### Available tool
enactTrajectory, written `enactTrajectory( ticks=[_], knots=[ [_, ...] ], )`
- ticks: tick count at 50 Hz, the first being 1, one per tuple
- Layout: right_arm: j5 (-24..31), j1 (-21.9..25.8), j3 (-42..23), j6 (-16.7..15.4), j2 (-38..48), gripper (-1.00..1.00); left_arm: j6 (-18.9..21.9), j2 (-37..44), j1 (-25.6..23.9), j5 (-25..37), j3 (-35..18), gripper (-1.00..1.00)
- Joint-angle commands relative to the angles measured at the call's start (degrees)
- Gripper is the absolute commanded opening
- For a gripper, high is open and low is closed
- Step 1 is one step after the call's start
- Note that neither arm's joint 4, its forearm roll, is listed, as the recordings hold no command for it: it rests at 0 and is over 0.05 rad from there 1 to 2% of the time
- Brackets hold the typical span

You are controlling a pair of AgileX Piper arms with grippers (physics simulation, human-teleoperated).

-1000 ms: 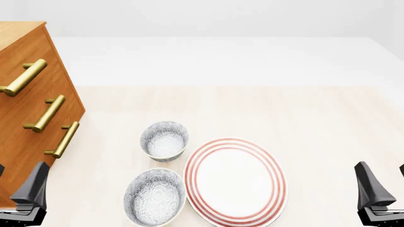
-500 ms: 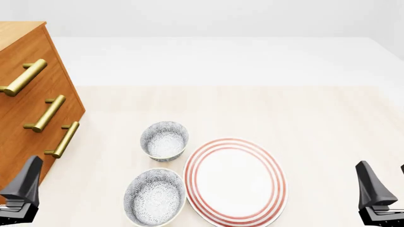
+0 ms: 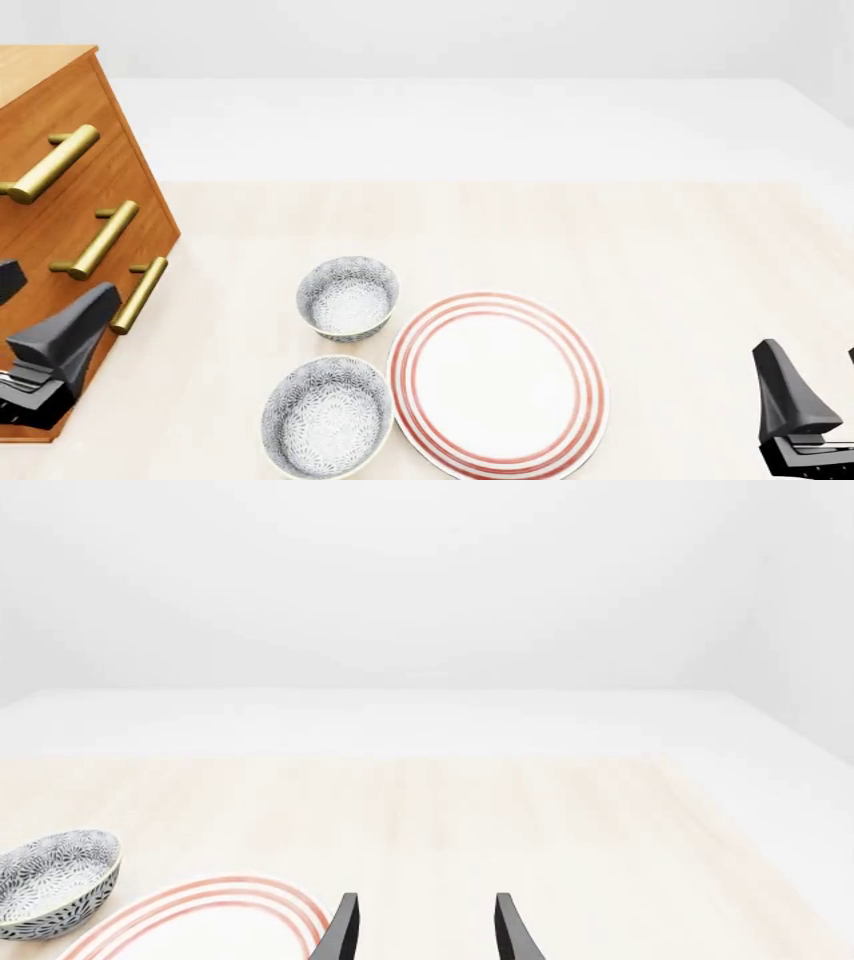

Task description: Stack the bowl in the middle on the bowl at the back.

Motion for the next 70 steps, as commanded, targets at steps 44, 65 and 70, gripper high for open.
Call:
enactTrajectory(
  ticks=[44, 65, 70],
  knots=[
    [-0.13, 0.09, -0.06, 0.00, 0.00, 1.00, -15.96, 33.90, -11.12, 11.50, -9.26, 1.00],
    [-0.09, 0.06, -0.10, 0.01, 0.01, 1.00, -12.24, 42.96, -12.13, 4.10, -5.86, 1.00],
    [-0.09, 0.07, -0.10, -0.01, 0.01, 1.00, -11.75, 44.23, -13.07, 3.05, -5.33, 1.00]
  ],
)
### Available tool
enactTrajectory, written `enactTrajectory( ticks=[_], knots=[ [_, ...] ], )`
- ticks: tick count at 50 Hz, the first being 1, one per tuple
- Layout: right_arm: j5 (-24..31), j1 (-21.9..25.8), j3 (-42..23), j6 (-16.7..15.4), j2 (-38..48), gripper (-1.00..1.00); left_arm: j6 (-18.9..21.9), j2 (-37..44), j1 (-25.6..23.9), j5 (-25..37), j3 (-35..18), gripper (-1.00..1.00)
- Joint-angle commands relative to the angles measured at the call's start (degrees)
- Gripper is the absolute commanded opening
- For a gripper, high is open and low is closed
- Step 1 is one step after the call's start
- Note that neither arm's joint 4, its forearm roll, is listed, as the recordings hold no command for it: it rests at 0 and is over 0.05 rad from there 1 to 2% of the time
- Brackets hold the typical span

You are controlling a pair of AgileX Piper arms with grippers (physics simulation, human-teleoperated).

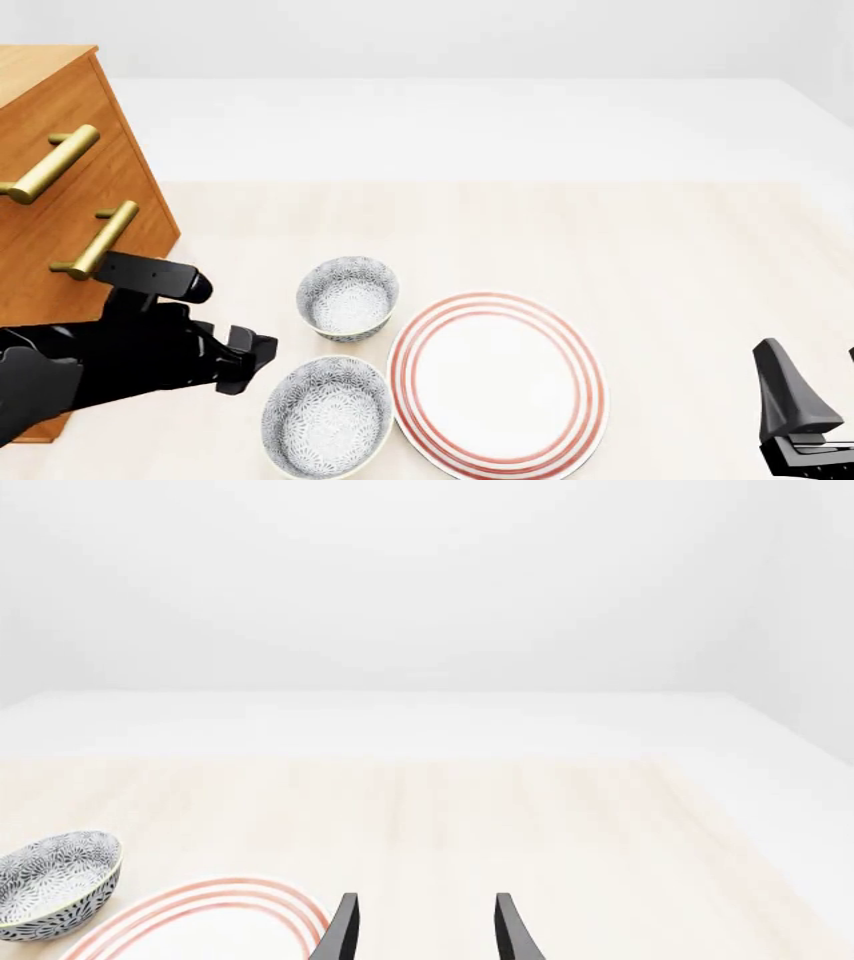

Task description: Stack the bowl in the middle on the bowl at the back.

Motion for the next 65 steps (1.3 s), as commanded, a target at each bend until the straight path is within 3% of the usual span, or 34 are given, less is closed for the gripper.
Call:
enactTrajectory(
  ticks=[1, 12, 46, 64, 65],
  knots=[
    [0.01, 0.01, 0.00, -0.01, 0.00, 1.00, 1.29, 4.09, -1.47, -3.32, 1.63, 1.00],
    [0.01, -0.05, 0.00, -0.10, -0.01, 1.00, 2.44, 8.21, -2.64, -7.53, 3.93, 1.00],
    [0.01, -0.17, 0.06, 0.03, 0.01, 1.00, -0.68, 16.86, -8.02, -17.20, 7.14, 1.00],
    [0.02, -0.17, 0.07, 0.08, 0.01, 1.00, -0.53, 20.26, -8.59, -21.47, 9.30, 1.00],
    [0.03, -0.18, 0.08, 0.08, 0.01, 1.00, -0.27, 20.15, -8.54, -21.47, 9.37, -1.00]
  ],
)
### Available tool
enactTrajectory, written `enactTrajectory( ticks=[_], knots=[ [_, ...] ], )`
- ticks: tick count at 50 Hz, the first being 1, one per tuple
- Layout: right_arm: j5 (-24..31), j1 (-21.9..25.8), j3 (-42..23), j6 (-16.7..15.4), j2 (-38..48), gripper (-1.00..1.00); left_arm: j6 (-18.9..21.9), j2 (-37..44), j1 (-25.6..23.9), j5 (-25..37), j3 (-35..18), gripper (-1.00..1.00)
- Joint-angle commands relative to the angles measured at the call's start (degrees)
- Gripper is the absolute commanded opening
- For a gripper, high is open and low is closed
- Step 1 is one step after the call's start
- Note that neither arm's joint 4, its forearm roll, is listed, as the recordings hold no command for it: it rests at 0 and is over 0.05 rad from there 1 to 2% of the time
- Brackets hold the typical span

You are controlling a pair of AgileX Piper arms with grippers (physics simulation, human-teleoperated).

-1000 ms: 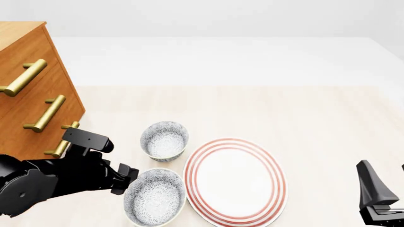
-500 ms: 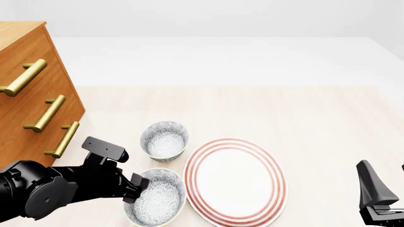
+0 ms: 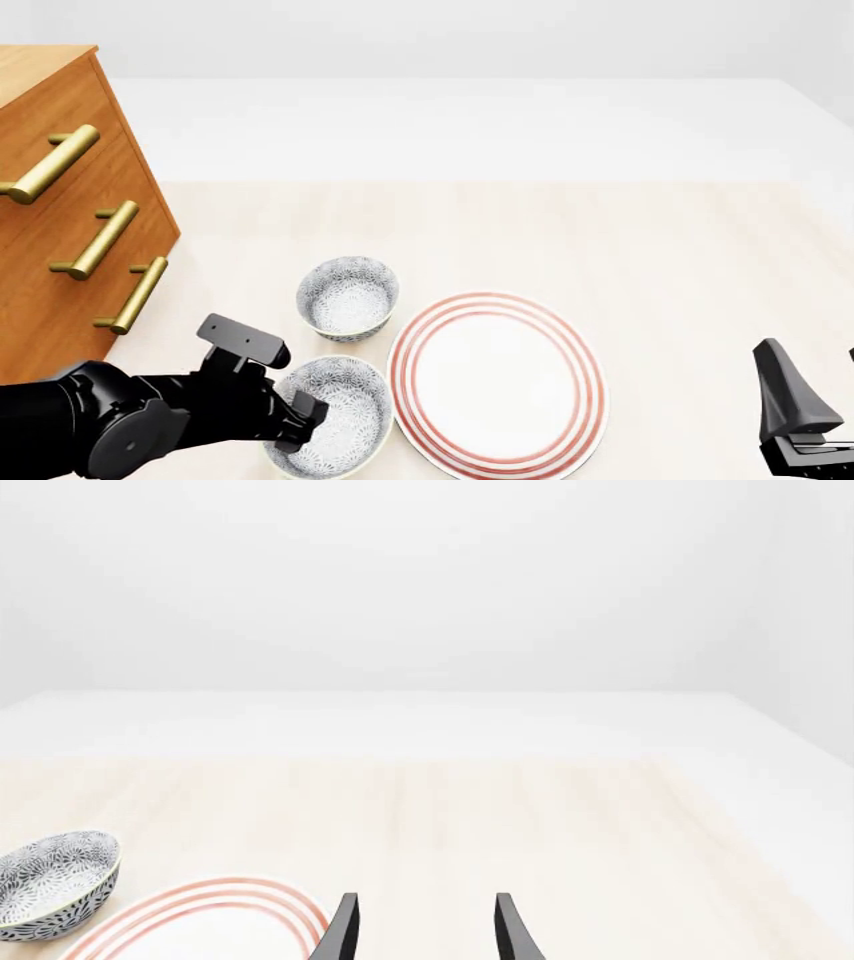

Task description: Stack the bowl in the middle on the bowl at the back.

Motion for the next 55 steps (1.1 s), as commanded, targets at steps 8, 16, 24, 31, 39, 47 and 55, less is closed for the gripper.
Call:
enactTrajectory(
  ticks=[8, 16, 24, 31, 39, 47, 55],
  knots=[
    [-0.02, 0.01, 0.03, 0.00, -0.01, 1.00, 2.13, 0.72, 2.20, -1.60, 1.42, -1.00],
    [-0.02, 0.03, 0.03, -0.06, -0.01, 1.00, 2.87, -0.83, 2.66, -0.03, 1.33, -1.00],
    [-0.02, 0.06, 0.01, -0.12, -0.02, 1.00, 3.63, -5.55, 3.15, 5.30, -0.35, -1.00],
    [-0.04, 0.08, 0.00, -0.20, -0.02, 1.00, 4.01, -8.19, 3.58, 8.10, -1.17, -1.00],
    [-0.04, 0.10, 0.00, -0.25, -0.02, 1.00, 4.04, -13.24, 3.52, 14.15, -3.76, -1.00],
    [-0.05, 0.10, 0.00, -0.25, -0.02, 1.00, 3.16, -18.00, 2.48, 20.11, -6.53, -1.00],
    [-0.04, 0.12, 0.00, -0.27, -0.02, 1.00, 2.47, -22.85, 2.38, 25.94, -9.28, -1.00]
  ],
)
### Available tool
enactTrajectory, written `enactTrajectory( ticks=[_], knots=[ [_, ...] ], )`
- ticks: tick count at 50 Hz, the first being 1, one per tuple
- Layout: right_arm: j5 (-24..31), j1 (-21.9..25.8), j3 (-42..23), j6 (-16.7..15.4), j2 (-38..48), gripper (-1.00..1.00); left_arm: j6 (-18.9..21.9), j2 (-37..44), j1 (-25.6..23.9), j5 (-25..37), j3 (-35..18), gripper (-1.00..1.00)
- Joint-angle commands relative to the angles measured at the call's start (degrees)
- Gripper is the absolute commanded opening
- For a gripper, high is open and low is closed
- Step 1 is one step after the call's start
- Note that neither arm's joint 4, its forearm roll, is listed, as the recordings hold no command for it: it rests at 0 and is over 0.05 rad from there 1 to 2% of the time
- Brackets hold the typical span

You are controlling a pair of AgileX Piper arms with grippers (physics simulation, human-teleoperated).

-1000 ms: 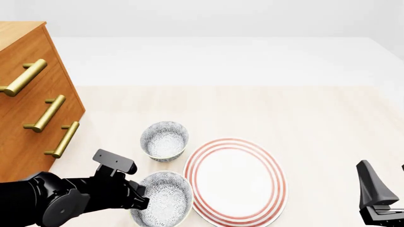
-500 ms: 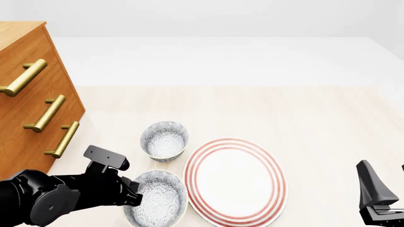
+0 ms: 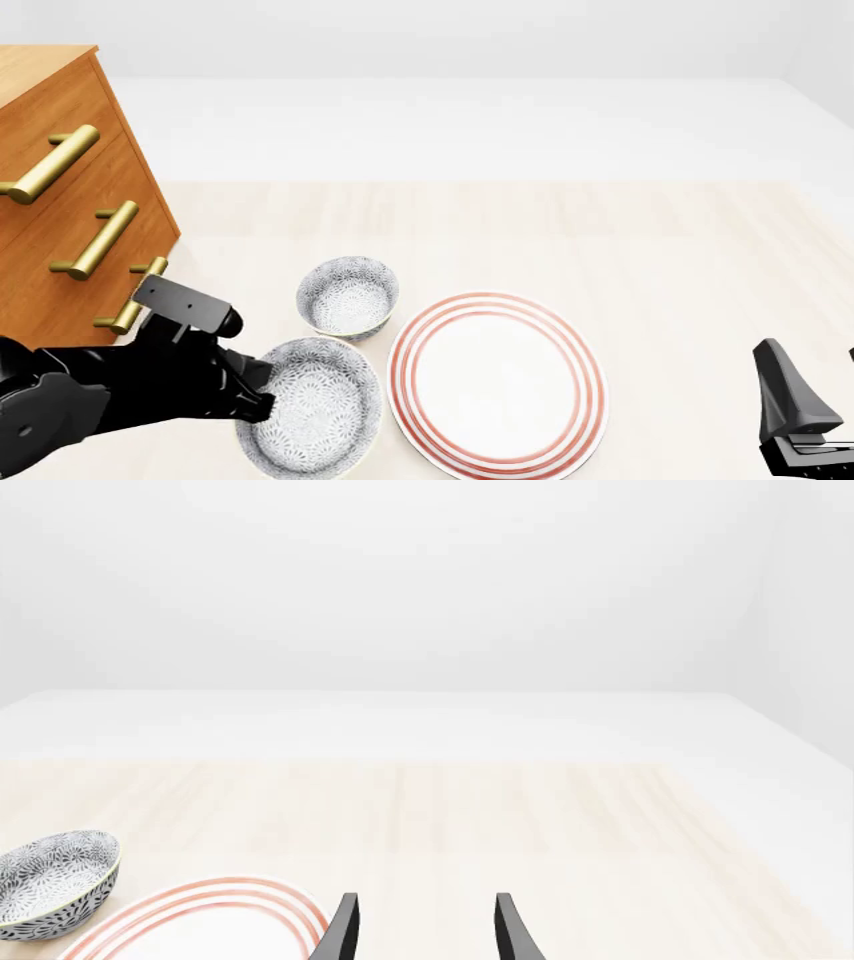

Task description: Stack the bowl in the middle on the bowl at the back.

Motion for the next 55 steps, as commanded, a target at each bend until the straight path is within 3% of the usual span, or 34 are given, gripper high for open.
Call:
enactTrajectory(
  ticks=[1, 12, 23, 26, 27, 55],
  knots=[
    [0.03, 0.00, 0.00, 0.00, 0.00, 1.00, -0.61, -6.58, -0.33, 7.80, -3.82, -1.00],
    [0.00, -0.02, 0.00, 0.00, 0.00, 1.00, -2.25, -12.29, -2.15, 15.51, -8.12, -1.00],
    [-0.18, 0.23, -0.18, -0.70, -0.02, 1.00, -5.00, -18.73, -8.89, 25.33, -12.80, -1.00],
    [-0.20, 0.23, -0.19, -0.75, -0.02, 1.00, -5.86, -19.43, -10.36, 26.07, -12.36, -1.00],
    [-0.30, 0.28, -0.42, -1.05, 0.03, 1.00, -11.55, -21.92, -18.51, 26.40, -7.50, -1.00],
    [-0.30, 0.28, -0.45, -1.11, 0.04, 1.00, -19.56, -22.29, -25.07, 20.82, 1.83, -1.00]
  ],
)
